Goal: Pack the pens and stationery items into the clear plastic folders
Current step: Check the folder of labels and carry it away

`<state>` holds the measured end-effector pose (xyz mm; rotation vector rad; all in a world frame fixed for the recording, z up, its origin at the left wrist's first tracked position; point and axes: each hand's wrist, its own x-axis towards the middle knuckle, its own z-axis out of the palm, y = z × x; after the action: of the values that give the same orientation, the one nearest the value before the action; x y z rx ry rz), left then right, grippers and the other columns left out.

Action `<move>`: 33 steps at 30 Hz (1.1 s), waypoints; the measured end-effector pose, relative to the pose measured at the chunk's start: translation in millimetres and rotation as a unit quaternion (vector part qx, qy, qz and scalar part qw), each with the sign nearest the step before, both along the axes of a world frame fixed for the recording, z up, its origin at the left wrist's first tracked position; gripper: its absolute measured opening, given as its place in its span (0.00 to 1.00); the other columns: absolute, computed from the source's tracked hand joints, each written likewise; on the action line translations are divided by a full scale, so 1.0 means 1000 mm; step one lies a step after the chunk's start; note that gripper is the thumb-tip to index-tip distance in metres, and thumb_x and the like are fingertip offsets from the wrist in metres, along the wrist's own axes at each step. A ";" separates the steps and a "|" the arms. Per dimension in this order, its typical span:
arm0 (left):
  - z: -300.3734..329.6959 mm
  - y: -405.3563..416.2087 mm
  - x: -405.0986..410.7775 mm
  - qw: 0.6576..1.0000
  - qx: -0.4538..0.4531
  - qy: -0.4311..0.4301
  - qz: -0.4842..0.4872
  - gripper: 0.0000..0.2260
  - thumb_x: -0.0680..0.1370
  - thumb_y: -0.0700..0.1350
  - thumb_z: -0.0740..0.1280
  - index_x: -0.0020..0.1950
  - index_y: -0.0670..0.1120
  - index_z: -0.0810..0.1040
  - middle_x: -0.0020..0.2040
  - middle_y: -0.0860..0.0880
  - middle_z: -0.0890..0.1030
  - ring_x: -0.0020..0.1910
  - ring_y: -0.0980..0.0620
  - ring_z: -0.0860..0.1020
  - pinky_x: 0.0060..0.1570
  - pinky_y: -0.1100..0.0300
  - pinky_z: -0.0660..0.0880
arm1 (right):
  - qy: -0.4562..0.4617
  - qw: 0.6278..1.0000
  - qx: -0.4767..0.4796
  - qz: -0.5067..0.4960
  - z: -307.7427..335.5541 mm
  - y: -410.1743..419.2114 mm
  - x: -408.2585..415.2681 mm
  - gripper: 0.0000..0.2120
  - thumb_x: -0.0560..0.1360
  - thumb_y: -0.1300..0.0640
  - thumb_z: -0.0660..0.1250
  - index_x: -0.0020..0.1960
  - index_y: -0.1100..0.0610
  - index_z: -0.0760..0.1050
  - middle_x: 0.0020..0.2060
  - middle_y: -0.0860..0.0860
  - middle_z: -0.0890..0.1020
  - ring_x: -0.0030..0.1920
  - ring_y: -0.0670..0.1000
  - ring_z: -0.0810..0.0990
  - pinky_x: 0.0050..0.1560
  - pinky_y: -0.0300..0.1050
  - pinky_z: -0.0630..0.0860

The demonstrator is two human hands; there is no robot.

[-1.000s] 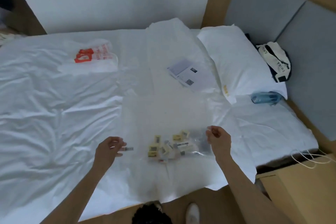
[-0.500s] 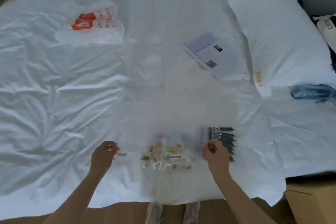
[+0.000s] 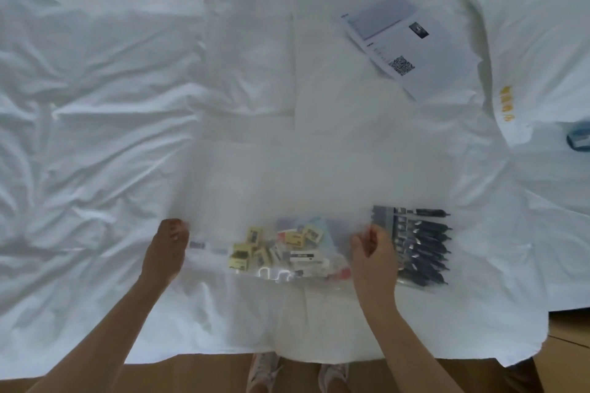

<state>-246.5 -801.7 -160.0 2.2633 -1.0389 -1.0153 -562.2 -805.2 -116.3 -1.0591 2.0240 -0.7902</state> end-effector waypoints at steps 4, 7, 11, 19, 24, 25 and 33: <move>0.005 0.001 -0.002 0.995 0.016 0.097 0.031 0.12 0.79 0.33 0.57 0.59 0.45 0.69 0.47 0.44 0.82 0.41 0.47 0.83 0.37 0.58 0.72 | 0.142 0.990 -0.004 -0.010 -0.012 -0.002 0.009 0.20 0.74 0.62 0.69 0.64 0.63 0.71 0.59 0.59 0.71 0.58 0.59 0.71 0.58 0.53 0.69; 0.009 0.001 0.000 0.991 0.028 0.129 0.027 0.13 0.79 0.33 0.56 0.59 0.45 0.71 0.46 0.47 0.82 0.33 0.60 0.81 0.34 0.66 0.73 | 0.184 0.983 -0.003 -0.029 -0.009 -0.005 0.006 0.24 0.71 0.61 0.71 0.65 0.64 0.70 0.61 0.64 0.71 0.60 0.63 0.69 0.60 0.56 0.66; 0.011 -0.001 0.000 0.988 0.038 0.153 0.001 0.11 0.80 0.36 0.59 0.60 0.44 0.75 0.49 0.43 0.83 0.45 0.50 0.83 0.42 0.61 0.74 | 0.141 0.990 0.004 -0.027 -0.007 -0.006 -0.005 0.25 0.74 0.59 0.69 0.68 0.64 0.68 0.64 0.61 0.68 0.63 0.61 0.67 0.65 0.55 0.65; 0.018 -0.007 -0.010 0.982 0.037 0.180 -0.032 0.10 0.81 0.41 0.60 0.62 0.48 0.74 0.48 0.46 0.83 0.45 0.52 0.83 0.43 0.63 0.75 | 0.039 0.998 0.027 -0.041 -0.002 -0.011 -0.027 0.30 0.73 0.57 0.71 0.71 0.60 0.64 0.62 0.57 0.69 0.61 0.55 0.69 0.61 0.50 0.70; 0.024 -0.009 -0.018 0.976 0.018 0.214 -0.023 0.09 0.82 0.43 0.59 0.60 0.49 0.74 0.51 0.41 0.83 0.46 0.47 0.83 0.46 0.57 0.75 | -0.080 0.995 0.050 -0.005 -0.001 -0.012 -0.036 0.04 0.75 0.65 0.66 0.46 0.58 0.74 0.33 0.49 0.71 0.35 0.49 0.69 0.35 0.37 0.66; 0.025 -0.009 -0.019 0.975 0.012 0.220 -0.013 0.09 0.82 0.43 0.59 0.60 0.48 0.74 0.51 0.41 0.83 0.46 0.45 0.82 0.46 0.55 0.76 | -0.089 0.995 0.052 0.004 0.000 -0.010 -0.037 0.04 0.76 0.66 0.65 0.45 0.58 0.74 0.33 0.49 0.72 0.34 0.49 0.70 0.35 0.38 0.67; 0.079 -0.017 -0.037 0.980 -0.078 0.179 -0.033 0.07 0.80 0.42 0.63 0.54 0.50 0.79 0.44 0.48 0.85 0.37 0.49 0.84 0.41 0.49 0.80 | -0.228 0.968 0.073 -0.069 0.002 0.016 -0.052 0.04 0.76 0.60 0.67 0.44 0.60 0.77 0.47 0.60 0.81 0.47 0.57 0.78 0.49 0.51 0.75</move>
<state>-283.7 -818.4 -80.8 1.8441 -1.0006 -1.2643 -614.5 -789.0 -114.1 -0.5895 1.7382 -0.8526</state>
